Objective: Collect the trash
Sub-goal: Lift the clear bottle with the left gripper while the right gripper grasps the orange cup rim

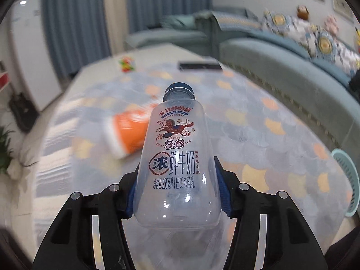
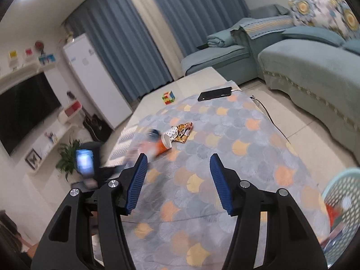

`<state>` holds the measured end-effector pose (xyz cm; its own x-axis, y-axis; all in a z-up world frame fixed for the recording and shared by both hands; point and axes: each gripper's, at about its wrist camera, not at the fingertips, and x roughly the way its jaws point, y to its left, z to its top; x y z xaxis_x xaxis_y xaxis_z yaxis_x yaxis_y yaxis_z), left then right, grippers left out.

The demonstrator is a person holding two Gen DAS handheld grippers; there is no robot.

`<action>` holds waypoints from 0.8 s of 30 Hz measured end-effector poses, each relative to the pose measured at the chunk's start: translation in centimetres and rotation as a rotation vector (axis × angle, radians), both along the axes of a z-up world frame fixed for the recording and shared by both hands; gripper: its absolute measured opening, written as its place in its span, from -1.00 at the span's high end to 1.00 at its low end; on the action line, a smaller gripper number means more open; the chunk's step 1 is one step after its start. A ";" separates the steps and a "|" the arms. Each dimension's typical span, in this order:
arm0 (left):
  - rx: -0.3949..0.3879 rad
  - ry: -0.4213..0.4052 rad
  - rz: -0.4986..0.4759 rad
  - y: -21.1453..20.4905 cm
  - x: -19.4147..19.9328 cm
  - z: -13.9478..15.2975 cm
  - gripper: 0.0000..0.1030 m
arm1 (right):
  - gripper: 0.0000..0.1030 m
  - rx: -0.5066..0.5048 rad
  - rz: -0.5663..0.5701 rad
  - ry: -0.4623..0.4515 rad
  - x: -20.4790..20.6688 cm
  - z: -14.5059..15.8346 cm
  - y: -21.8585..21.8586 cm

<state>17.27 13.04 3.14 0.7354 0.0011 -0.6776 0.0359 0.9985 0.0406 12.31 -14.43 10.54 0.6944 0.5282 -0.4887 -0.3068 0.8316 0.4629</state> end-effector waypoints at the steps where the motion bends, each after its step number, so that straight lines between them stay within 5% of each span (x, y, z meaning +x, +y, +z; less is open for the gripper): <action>1: -0.017 -0.019 0.021 0.8 -1.4 0.8 -0.04 | -0.08 -0.005 0.015 0.009 1.0 -0.1 0.7; 7: -0.142 -0.070 0.118 5.4 -7.9 3.8 -0.04 | -0.29 -0.141 0.123 0.063 8.8 -2.2 8.3; 9: -0.198 -0.105 0.138 6.7 -8.9 4.9 -0.03 | -0.29 -0.156 0.152 0.149 12.2 -4.8 11.3; 12: -0.188 -0.157 0.151 7.1 -9.1 5.5 -0.03 | -0.29 -0.142 0.184 0.227 14.9 -7.8 14.7; 24: -0.194 -0.106 0.219 8.2 -6.9 4.3 0.00 | -0.58 -0.227 0.291 0.164 20.2 -10.9 25.8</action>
<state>10.41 21.22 7.47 0.7984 0.0460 -0.6004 -0.1756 0.9715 -0.1590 32.52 11.38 -0.31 0.4347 0.5574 -0.7074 -0.4821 0.8075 0.3399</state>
